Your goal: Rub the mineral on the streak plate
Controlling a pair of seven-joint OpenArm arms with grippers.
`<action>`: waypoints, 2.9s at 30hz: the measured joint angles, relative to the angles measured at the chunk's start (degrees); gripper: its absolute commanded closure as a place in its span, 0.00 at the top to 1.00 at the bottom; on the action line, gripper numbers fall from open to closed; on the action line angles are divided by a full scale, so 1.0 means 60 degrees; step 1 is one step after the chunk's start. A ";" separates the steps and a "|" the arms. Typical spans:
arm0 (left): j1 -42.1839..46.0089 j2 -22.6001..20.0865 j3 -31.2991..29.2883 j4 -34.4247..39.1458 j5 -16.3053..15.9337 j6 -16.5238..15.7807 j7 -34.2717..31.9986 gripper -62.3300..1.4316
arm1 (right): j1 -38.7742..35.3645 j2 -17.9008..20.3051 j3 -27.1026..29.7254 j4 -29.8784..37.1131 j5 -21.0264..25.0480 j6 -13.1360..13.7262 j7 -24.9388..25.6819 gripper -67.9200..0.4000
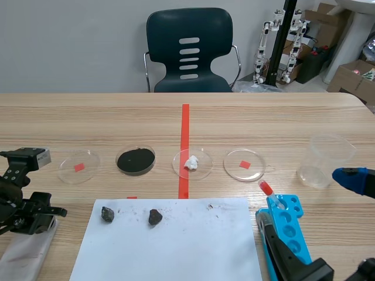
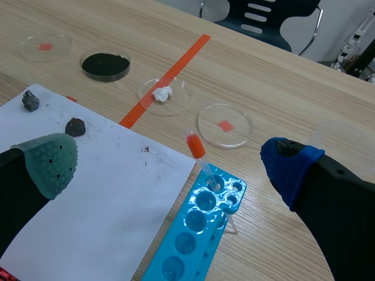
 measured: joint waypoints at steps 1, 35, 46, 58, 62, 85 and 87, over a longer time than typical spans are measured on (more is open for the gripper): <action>-0.0004 0.0000 0.0000 0.0000 0.0273 0.0044 0.0091 0.14 | 0.0000 0.0000 0.0000 0.0000 0.0000 0.0000 0.0000 1.00; 0.0000 0.0000 -0.0011 -0.0007 0.1362 0.0710 0.0222 0.14 | 0.0000 0.0000 0.0000 0.0000 0.0000 0.0000 0.0000 1.00; 0.0058 0.0025 -0.0040 -0.0007 -0.0674 -0.0047 0.0073 0.14 | 0.0000 0.0000 0.0000 0.0000 0.0000 0.0000 0.0000 1.00; 0.0801 -0.0197 -0.0055 0.0809 -0.0521 0.0033 -0.2408 0.14 | 0.0000 0.0000 0.0000 0.0000 -0.0004 0.0000 0.0000 1.00; 0.1537 -0.0430 -0.0055 0.2069 0.0171 0.0029 -0.4237 0.14 | 0.0000 0.0000 0.0000 0.0000 0.0000 0.0000 0.0000 1.00; 0.5949 -0.0747 -0.1421 0.5512 0.1978 -0.0044 -0.8338 0.14 | 0.0000 0.0000 0.0000 0.0000 -0.0004 0.0000 0.0000 1.00; 0.6302 -0.0747 -0.1421 0.5632 0.1978 -0.0051 -0.9016 0.14 | 0.0000 0.0000 0.0000 0.0000 0.0000 0.0000 0.0000 1.00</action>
